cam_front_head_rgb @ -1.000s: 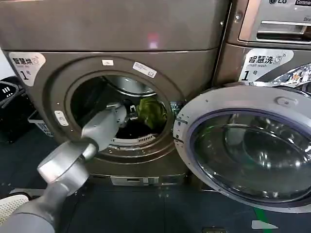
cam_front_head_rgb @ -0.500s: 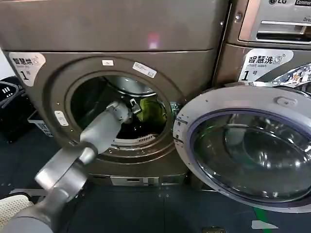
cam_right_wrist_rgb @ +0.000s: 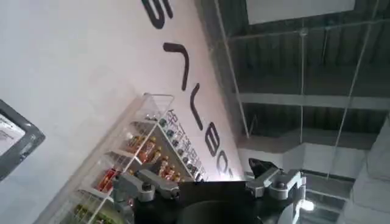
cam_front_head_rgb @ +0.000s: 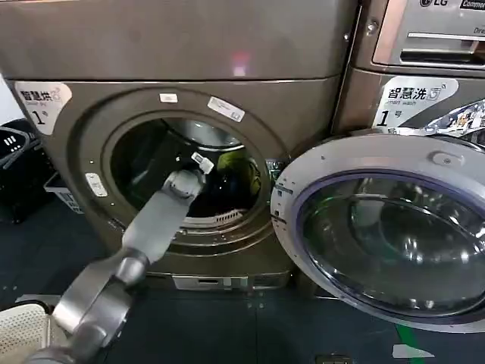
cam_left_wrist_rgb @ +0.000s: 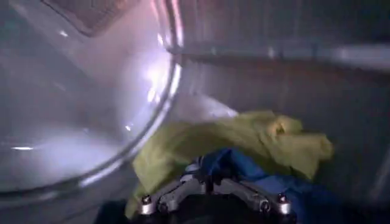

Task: Grasp the clothes from the dryer.

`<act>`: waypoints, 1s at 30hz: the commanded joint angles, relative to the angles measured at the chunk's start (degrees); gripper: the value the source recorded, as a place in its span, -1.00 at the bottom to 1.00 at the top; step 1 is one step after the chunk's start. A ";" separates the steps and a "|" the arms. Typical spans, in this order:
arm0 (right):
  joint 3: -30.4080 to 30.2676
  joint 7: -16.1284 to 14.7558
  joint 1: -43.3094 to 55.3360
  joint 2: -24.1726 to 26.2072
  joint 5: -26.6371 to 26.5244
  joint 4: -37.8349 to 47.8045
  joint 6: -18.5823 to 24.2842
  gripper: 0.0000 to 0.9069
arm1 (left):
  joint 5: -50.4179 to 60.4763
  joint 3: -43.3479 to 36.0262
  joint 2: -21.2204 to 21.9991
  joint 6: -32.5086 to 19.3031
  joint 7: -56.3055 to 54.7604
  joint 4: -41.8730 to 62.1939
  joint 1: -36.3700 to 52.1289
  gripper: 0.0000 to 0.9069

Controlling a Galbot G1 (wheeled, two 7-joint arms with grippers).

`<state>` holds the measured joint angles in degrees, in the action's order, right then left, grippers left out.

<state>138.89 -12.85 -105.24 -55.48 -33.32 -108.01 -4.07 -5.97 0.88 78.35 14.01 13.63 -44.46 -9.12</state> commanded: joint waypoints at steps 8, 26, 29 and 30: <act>0.53 0.25 -0.31 0.19 -0.35 0.28 0.12 1.00 | -13.60 8.18 2.41 -11.41 -27.52 -11.12 -6.40 -1.00; 2.56 1.69 -1.36 0.41 -0.79 0.36 -0.43 1.00 | -8.39 15.20 4.72 -17.66 -36.49 -22.58 -17.34 -1.00; 2.63 1.98 -1.41 0.27 -0.46 0.38 -0.59 1.00 | -7.51 15.35 4.79 -17.74 -36.42 -24.07 -19.09 -1.00; 2.73 2.22 -1.47 0.29 -0.26 0.47 -0.75 1.00 | -7.44 15.37 4.82 -17.60 -36.39 -24.30 -19.35 -1.00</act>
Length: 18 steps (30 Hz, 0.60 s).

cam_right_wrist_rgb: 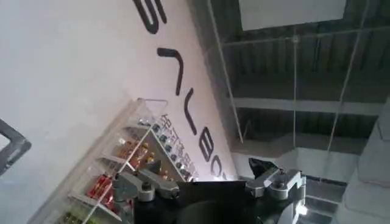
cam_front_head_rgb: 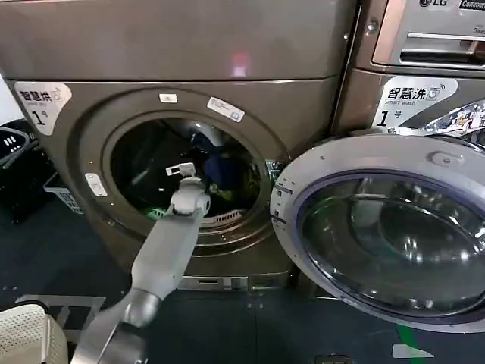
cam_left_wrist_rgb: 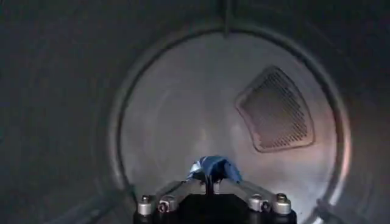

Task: Grasp the clothes from the dryer.

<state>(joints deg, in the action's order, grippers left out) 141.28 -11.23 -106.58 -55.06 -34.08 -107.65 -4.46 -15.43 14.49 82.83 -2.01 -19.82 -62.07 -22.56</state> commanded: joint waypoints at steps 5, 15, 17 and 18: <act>0.87 0.49 -0.15 0.14 1.01 0.92 -0.71 1.00 | 2.35 1.34 0.28 -1.19 -2.56 -6.36 -5.44 -1.00; 0.55 1.12 0.11 1.02 0.97 1.58 -0.75 1.00 | 2.87 1.25 0.51 -1.13 -2.16 -4.36 -4.62 -1.00; 0.48 1.01 0.14 1.07 0.99 1.63 -0.66 1.00 | 3.11 1.03 0.70 -1.16 -1.97 -3.80 -4.43 -1.00; 0.45 1.01 0.15 1.09 0.98 1.64 -0.66 1.00 | 3.10 0.98 0.83 -1.14 -1.93 -3.57 -4.26 -1.00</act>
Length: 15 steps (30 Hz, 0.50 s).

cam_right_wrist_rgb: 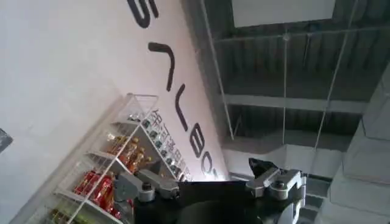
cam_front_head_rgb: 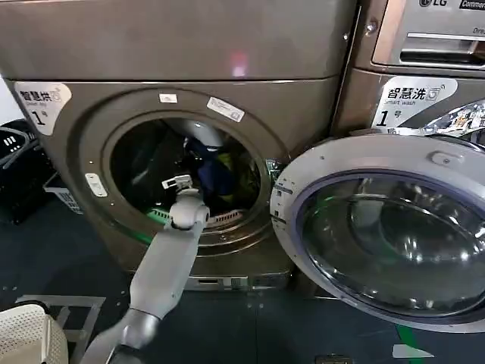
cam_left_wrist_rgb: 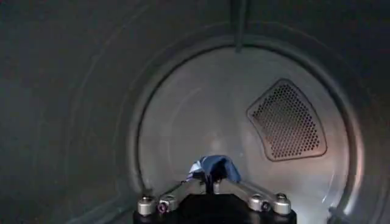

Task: Grasp the clothes from the dryer.

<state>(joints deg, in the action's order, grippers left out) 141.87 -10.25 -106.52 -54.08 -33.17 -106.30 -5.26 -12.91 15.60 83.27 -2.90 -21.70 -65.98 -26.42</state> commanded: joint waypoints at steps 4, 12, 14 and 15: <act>-0.03 -0.03 0.00 0.15 0.08 0.53 0.26 1.00 | 0.70 -0.57 0.73 -0.39 0.05 1.64 0.75 -1.00; 0.27 -0.67 0.11 0.40 0.29 0.25 0.07 1.00 | 0.69 -0.78 0.96 -0.50 0.30 2.77 1.75 -1.00; 0.25 -0.71 0.12 0.47 0.26 0.03 0.02 1.00 | 0.65 -0.79 0.90 -0.50 0.42 2.83 1.74 -1.00; 0.24 -0.76 0.11 0.49 0.24 0.00 0.02 1.00 | 0.66 -0.79 0.88 -0.49 0.50 2.85 1.73 -1.00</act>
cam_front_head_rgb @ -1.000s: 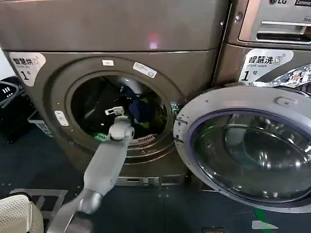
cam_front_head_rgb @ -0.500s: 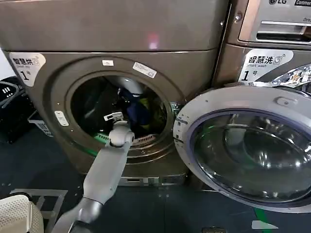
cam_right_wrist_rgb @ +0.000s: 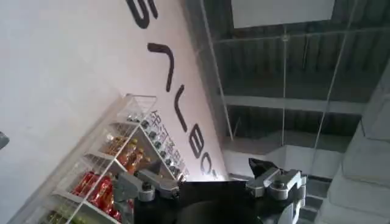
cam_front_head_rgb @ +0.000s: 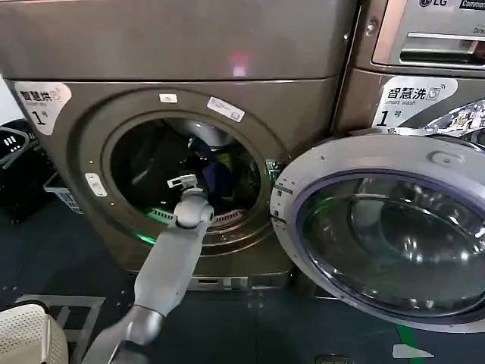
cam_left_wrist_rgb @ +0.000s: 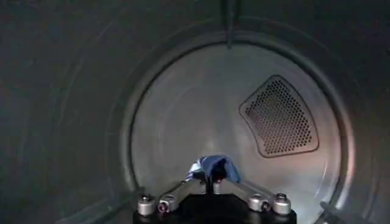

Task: Grasp the clothes from the dryer.

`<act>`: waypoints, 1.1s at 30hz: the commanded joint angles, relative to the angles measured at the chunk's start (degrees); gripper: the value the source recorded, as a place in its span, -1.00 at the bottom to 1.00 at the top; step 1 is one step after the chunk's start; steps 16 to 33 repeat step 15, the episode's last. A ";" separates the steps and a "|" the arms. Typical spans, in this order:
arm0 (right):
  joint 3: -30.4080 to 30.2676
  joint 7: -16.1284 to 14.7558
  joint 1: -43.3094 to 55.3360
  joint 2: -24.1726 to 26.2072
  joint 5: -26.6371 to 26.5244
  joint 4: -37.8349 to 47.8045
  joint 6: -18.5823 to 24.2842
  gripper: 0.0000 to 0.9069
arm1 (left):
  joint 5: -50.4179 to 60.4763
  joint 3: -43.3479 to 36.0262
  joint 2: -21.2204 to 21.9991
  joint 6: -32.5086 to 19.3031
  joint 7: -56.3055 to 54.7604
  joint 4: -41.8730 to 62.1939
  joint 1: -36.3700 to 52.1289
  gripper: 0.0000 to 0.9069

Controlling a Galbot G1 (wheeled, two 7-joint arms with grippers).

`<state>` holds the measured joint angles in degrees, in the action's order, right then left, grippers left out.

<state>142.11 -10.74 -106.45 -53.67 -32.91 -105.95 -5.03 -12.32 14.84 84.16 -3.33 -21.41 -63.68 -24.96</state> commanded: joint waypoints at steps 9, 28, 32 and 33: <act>-0.02 -0.74 -0.01 -0.06 -0.13 -0.90 -0.36 1.00 | 0.34 -0.69 -0.58 0.34 2.47 -0.14 -0.31 -1.00; -0.02 -0.97 0.00 -0.20 -0.21 -1.19 -0.36 1.00 | 2.19 0.05 -0.84 0.41 5.30 0.02 -0.48 -1.00; -0.02 -0.97 0.00 -0.20 -0.21 -1.19 -0.36 1.00 | 2.19 0.05 -0.84 0.41 5.30 0.02 -0.48 -1.00; -0.02 -0.97 0.00 -0.20 -0.21 -1.19 -0.36 1.00 | 2.19 0.05 -0.84 0.41 5.30 0.02 -0.48 -1.00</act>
